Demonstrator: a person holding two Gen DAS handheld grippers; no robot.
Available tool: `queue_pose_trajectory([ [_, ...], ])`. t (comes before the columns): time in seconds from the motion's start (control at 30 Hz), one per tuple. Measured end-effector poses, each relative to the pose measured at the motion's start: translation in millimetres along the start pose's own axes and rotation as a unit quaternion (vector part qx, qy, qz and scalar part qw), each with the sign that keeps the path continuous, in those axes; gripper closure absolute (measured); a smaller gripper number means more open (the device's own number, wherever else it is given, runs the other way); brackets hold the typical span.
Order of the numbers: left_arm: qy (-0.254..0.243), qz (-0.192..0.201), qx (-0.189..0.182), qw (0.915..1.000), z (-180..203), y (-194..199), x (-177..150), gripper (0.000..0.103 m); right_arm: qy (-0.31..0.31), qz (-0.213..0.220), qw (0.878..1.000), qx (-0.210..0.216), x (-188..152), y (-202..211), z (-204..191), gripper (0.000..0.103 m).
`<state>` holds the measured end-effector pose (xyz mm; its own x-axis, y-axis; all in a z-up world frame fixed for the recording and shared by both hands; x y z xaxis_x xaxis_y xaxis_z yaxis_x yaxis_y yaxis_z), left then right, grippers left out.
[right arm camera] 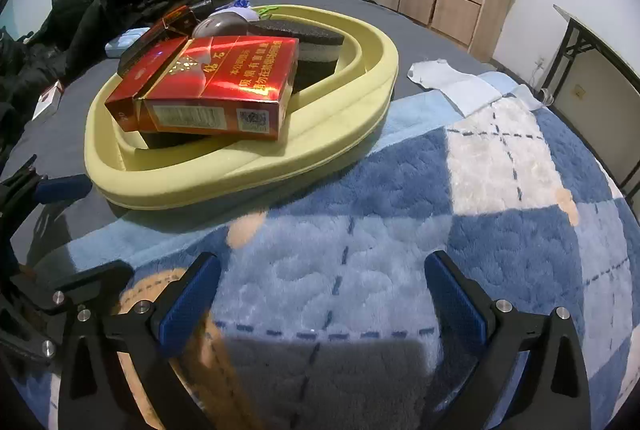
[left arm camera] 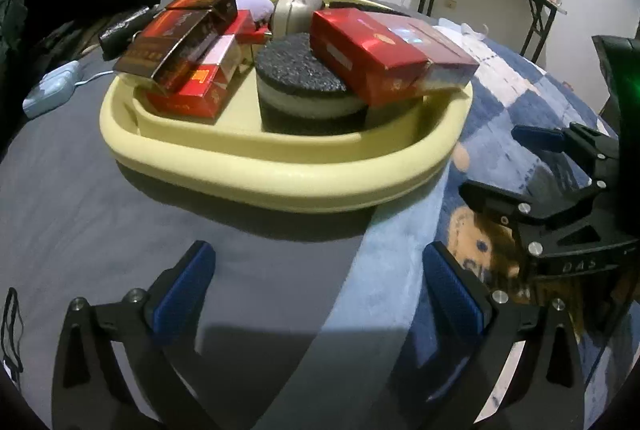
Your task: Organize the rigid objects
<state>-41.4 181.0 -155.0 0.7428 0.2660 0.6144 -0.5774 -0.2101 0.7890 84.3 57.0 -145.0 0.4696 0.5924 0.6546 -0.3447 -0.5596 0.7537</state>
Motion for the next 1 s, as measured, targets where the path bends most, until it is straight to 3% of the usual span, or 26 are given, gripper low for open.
queue_pose_trajectory([
  [1.0, 0.011, -0.002, 0.005, 0.9999, -4.6, -6.8, 8.2, 0.0, 0.002, -0.003, 1.0, -0.004, -1.6, 2.2, -0.5, 0.0],
])
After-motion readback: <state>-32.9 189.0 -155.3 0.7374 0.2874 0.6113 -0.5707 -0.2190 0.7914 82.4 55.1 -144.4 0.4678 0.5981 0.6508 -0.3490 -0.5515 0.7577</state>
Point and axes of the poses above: each gripper's, at about its wrist camera, not at the fingertips, and y roughly against the way its jaws point, z to its right, x to its top, the point moved 7 cm from there along -y, roughly the way its jaws point, and after that the axes turned 7 degrees about -y, right-handed, at the moved point
